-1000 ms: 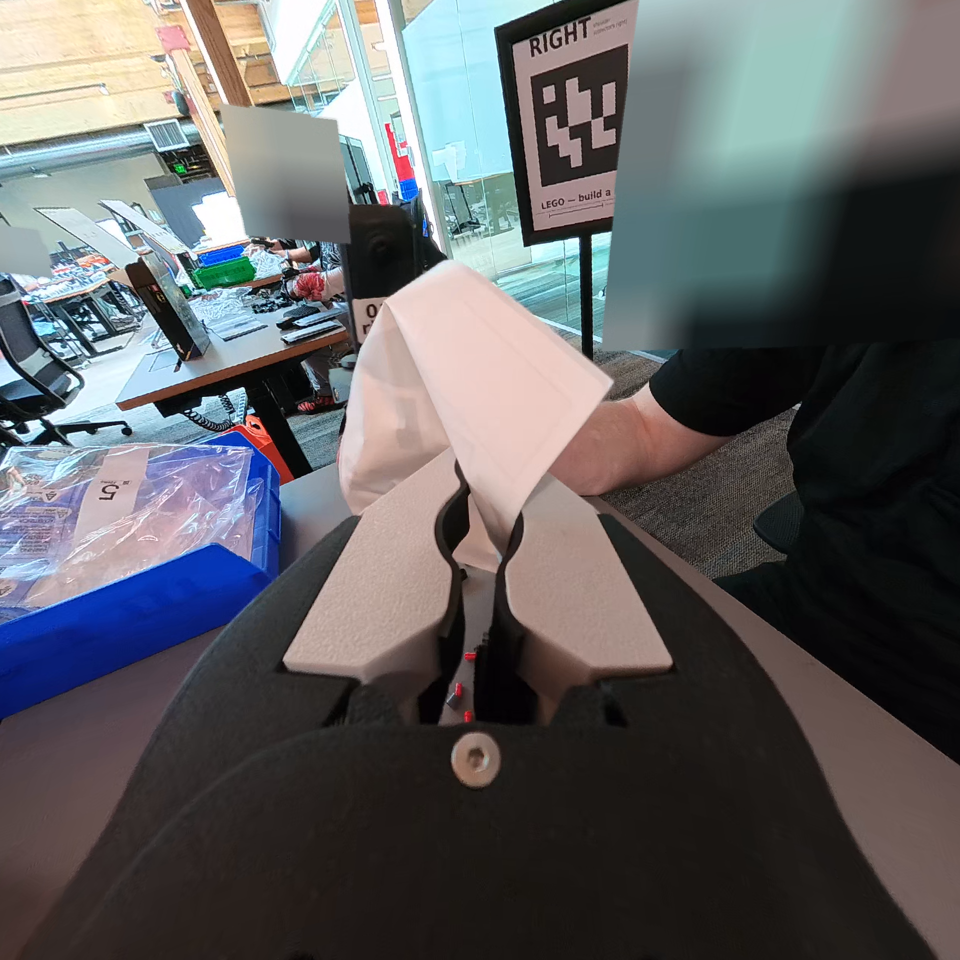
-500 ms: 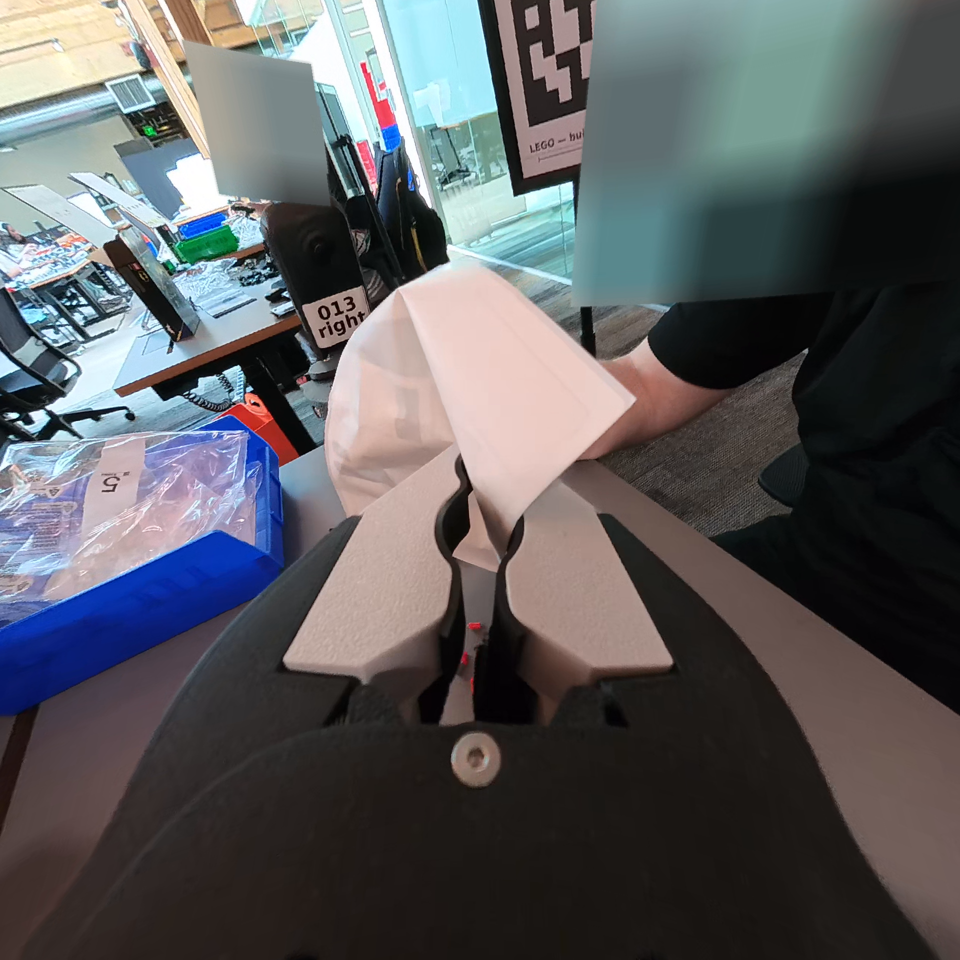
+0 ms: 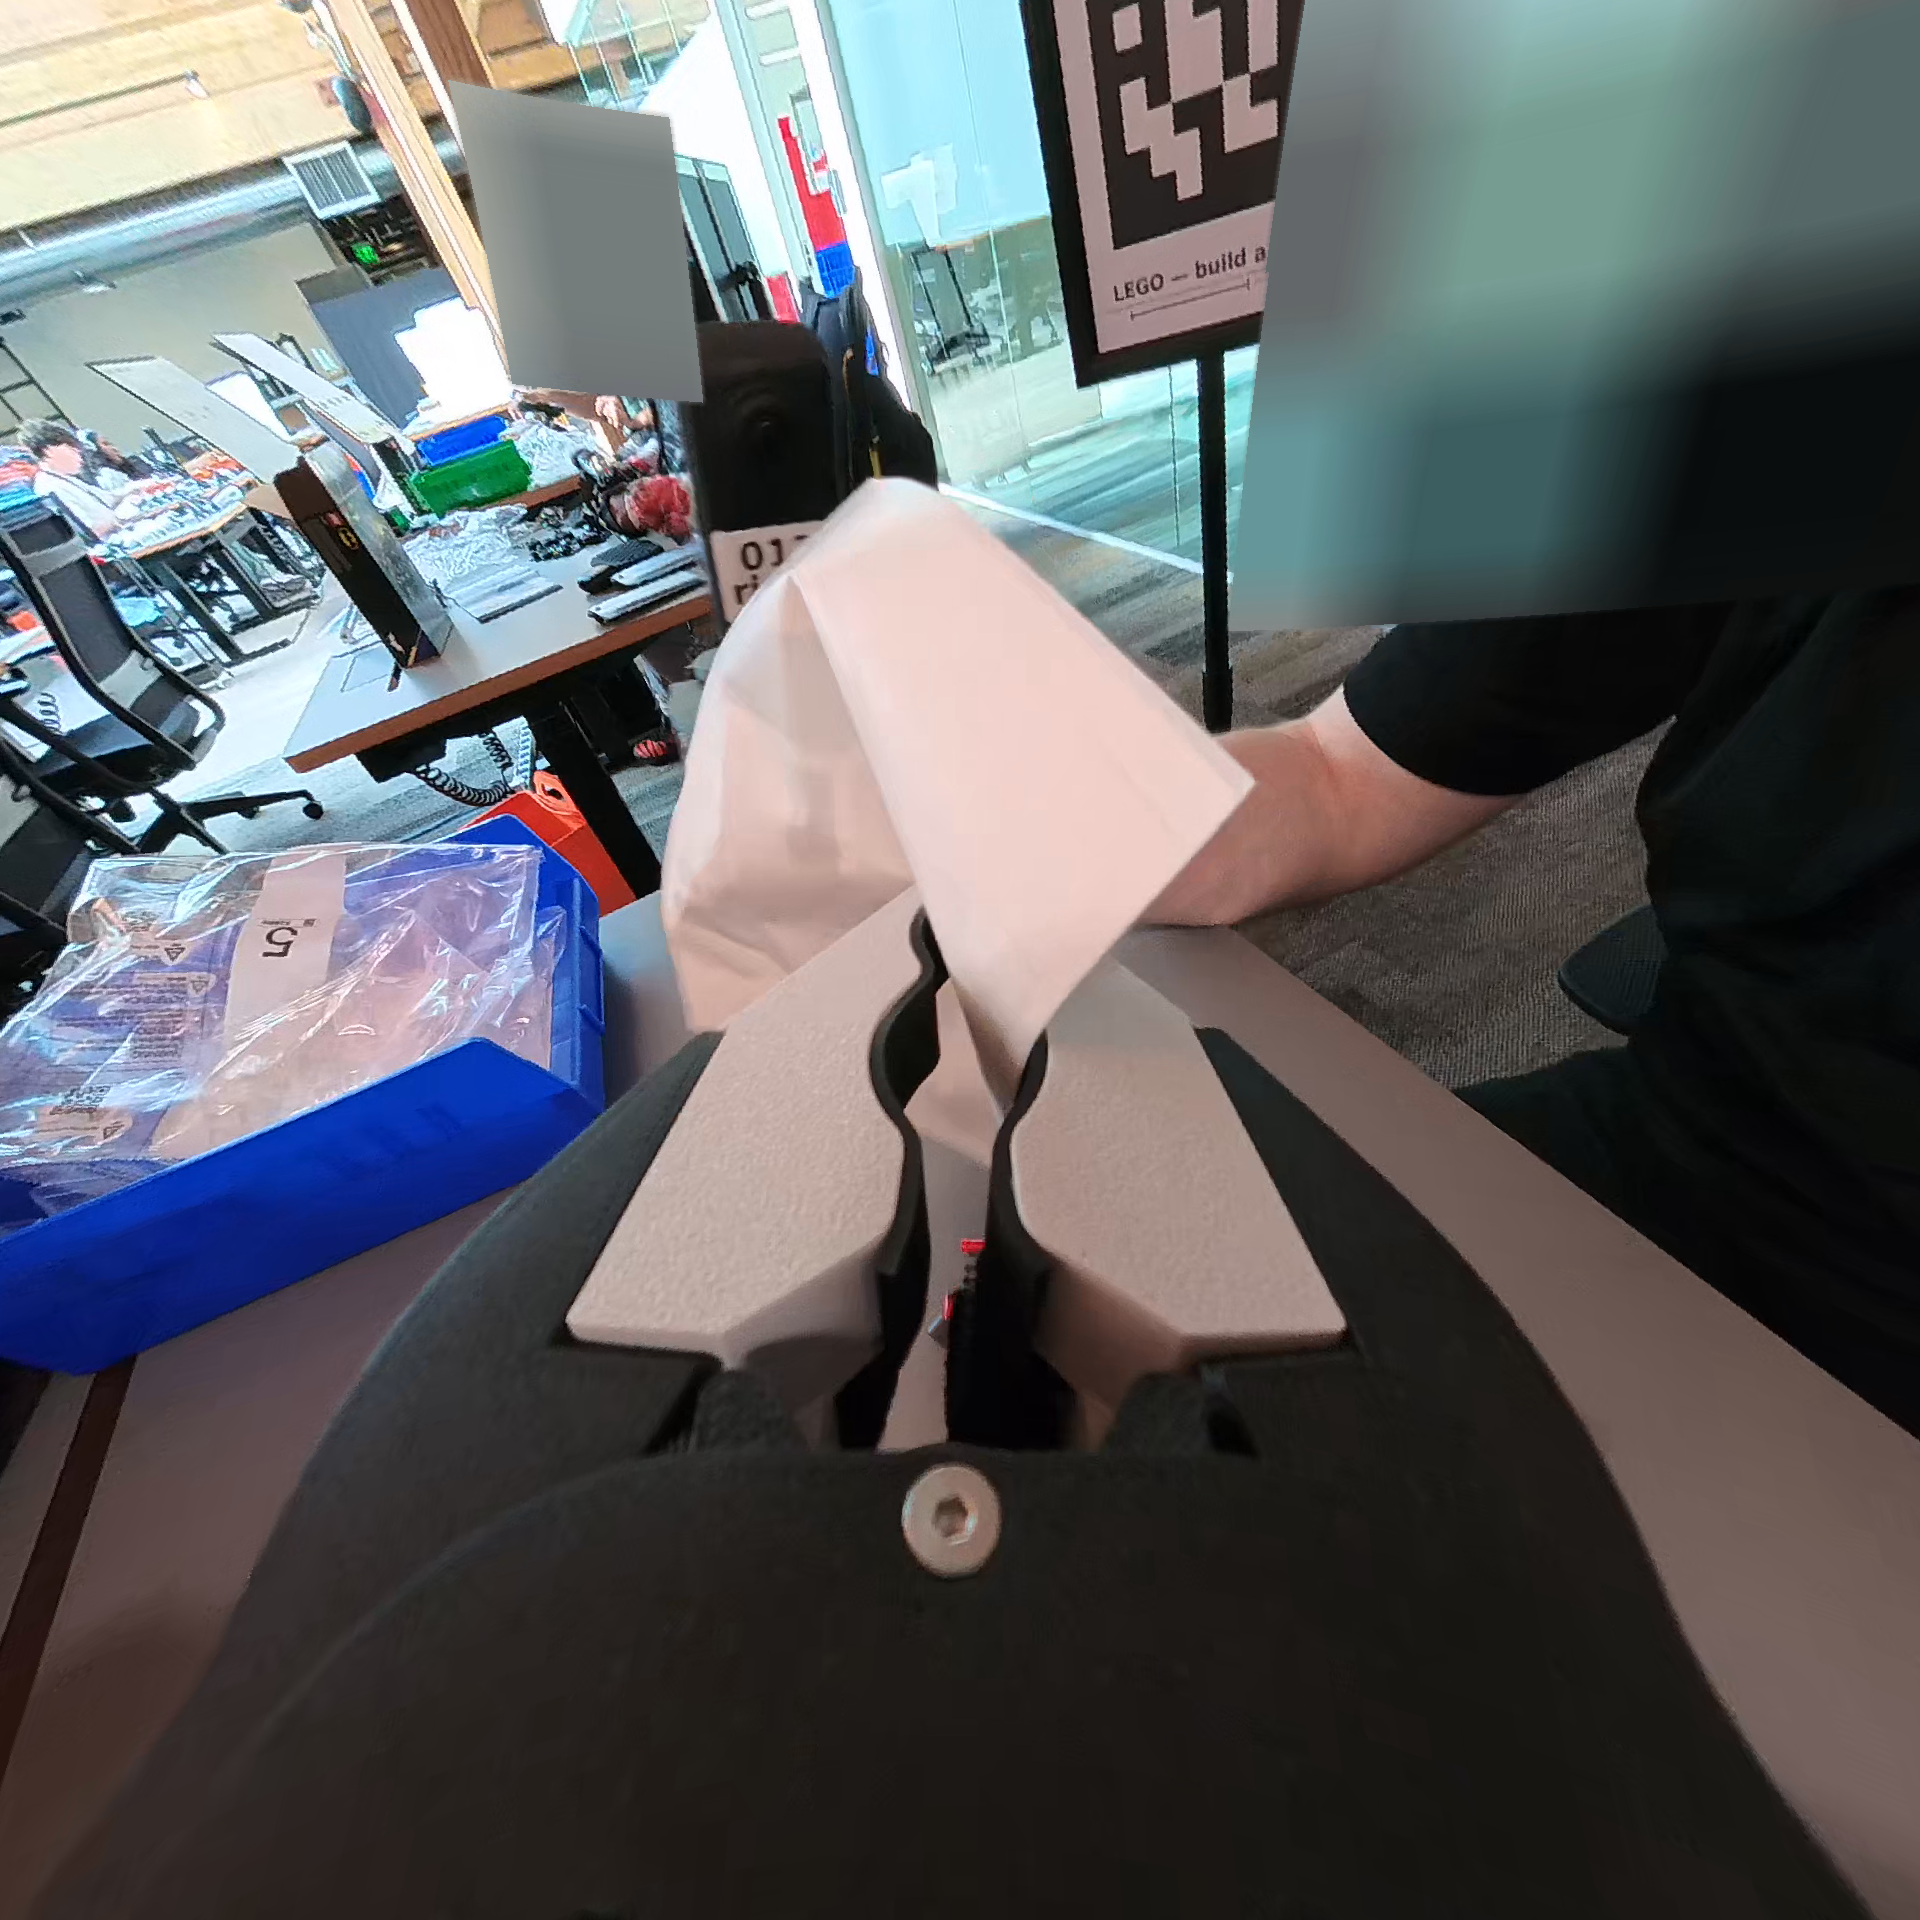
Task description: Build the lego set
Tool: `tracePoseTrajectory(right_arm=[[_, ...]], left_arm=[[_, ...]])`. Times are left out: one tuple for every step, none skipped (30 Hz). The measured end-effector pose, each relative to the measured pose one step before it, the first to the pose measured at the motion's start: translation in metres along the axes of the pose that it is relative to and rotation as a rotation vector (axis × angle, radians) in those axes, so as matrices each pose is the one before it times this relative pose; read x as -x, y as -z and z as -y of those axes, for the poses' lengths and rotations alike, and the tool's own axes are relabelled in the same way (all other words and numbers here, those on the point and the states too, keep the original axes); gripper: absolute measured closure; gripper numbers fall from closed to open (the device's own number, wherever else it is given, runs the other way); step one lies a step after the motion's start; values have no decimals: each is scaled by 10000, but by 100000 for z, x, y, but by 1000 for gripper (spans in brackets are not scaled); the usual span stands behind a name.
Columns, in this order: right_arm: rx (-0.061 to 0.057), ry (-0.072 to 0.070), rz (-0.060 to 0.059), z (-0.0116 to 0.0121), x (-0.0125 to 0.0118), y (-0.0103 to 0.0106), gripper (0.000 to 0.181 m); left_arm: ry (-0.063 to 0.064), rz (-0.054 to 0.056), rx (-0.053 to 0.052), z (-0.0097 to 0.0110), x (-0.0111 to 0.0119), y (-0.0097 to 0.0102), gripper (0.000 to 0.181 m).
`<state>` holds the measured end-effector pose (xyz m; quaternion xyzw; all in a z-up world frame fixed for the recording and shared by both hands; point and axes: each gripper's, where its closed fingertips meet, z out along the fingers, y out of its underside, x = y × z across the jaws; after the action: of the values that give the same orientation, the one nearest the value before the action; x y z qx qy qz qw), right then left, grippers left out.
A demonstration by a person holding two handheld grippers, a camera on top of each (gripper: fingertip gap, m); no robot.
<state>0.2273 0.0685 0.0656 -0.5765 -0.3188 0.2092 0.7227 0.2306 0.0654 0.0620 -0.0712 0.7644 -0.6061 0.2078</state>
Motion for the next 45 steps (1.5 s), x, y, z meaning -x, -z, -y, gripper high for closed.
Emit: tracePoseTrajectory(right_arm=[[53,152,-113,18,-60,54,172],[86,150,-222,-9,-246,95,174],[26,81,-164,15,-184,50,176],[-38,27,-60,67,-64,4,179],[4,27,-9,-22,20,-62,180],[29,28,10,-55,62,-57,181],[-16,7,3,38,25,-25,181],[0,31,-34,49,-1,-7,181],[33,20,-17,-7,13,-19,181],[17,0,7,-25,19,-23,181],[-10,11,-8,33,12,-13,180],[4,-2,-16,3,-22,-13,179],[4,-24,2,-15,-6,-13,180],[-18,-22,21,-10,16,10,181],[-20,-5,25,28,30,7,181],[-9,-8,16,23,17,13,181],[-21,-37,35,11,26,19,181],[-24,-54,41,3,15,-5,181],[-1,-5,11,-13,0,7,181],[10,18,-2,-8,4,15,181],[3,-11,6,-6,1,16,181],[-23,-36,-7,20,-41,9,181],[-42,-47,0,26,-41,19,181],[-31,-39,15,9,-24,13,181],[-5,-5,-8,-3,-21,25,181],[-13,0,-15,57,-27,50,181],[-66,-35,5,130,-21,81,181],[-85,-45,-7,133,-62,90,181],[-40,-20,-16,61,-50,61,181],[-37,4,-34,64,-56,58,181],[-35,-4,-24,70,-31,37,181],[4,-3,-7,2,-32,21,181],[41,36,-5,-40,7,16,181],[54,103,-42,-7,23,-23,181],[-16,53,-47,121,19,-43,181],[17,24,-30,25,13,-53,181],[154,119,16,-211,94,-47,181],[117,116,67,-138,174,-32,177],[50,35,34,-39,83,-12,174],[35,35,-36,-67,-45,-21,173],[43,32,-64,-94,-81,-48,175],[34,27,-24,-78,-15,-48,176],[-28,-10,5,30,8,2,178],[-32,-30,21,40,20,4,179],[14,15,-15,-24,-16,12,180]], left_arm=[[29,66,-41,12,155,48,181],[19,30,-7,-16,72,26,181],[37,-34,-62,84,-38,-14,181],[24,-44,-59,93,-70,-52,181],[-5,-47,15,-18,-94,-87,181],[-28,-5,38,-63,-54,-71,181],[12,18,-47,90,16,7,181],[10,9,-26,40,24,-3,181],[-17,30,5,4,53,-4,181],[-7,28,-1,12,38,5,181],[7,23,-36,42,33,15,181],[0,-5,-2,6,11,14,181],[-13,-27,23,-41,-57,-19,181],[-7,-23,1,-14,-74,-50,181],[-6,7,-20,32,2,-19,181],[-3,-12,1,13,-20,-16,181],[-7,-12,12,-10,-28,-6,181],[-1,6,4,-15,7,1,181],[7,5,-10,-9,10,-5,181],[18,-3,-14,-16,8,-18,181],[16,-3,-7,-7,13,-9,181],[11,12,-16,20,44,19,181],[12,17,-14,19,47,11,181],[8,-8,8,-24,-6,9,181],[-2,24,0,-12,36,8,181],[10,10,-23,31,33,18,181],[12,1,-27,53,5,2,181],[-1,-13,14,-22,-26,-32,181],[-3,2,7,-31,-7,-40,181],[13,-21,-1,-31,-18,-18,181],[6,10,4,-42,43,-9,181],[21,-2,4,-44,19,0,181],[15,-11,-20,-1,-1,2,181],[17,1,-43,53,9,-7,181],[14,-8,-42,79,0,11,181],[11,14,-17,47,35,6,181],[6,40,6,13,78,32,181],[19,5,-9,-11,23,43,181],[32,-2,-52,49,31,46,181],[36,-2,-30,17,31,-6,181],[14,-28,6,-53,-33,-68,181],[8,-35,-3,-48,-58,-67,181],[43,-44,-92,78,-57,-45,181],[31,-47,-39,19,-48,-51,181],[-8,10,2,-31,25,-28,181]])
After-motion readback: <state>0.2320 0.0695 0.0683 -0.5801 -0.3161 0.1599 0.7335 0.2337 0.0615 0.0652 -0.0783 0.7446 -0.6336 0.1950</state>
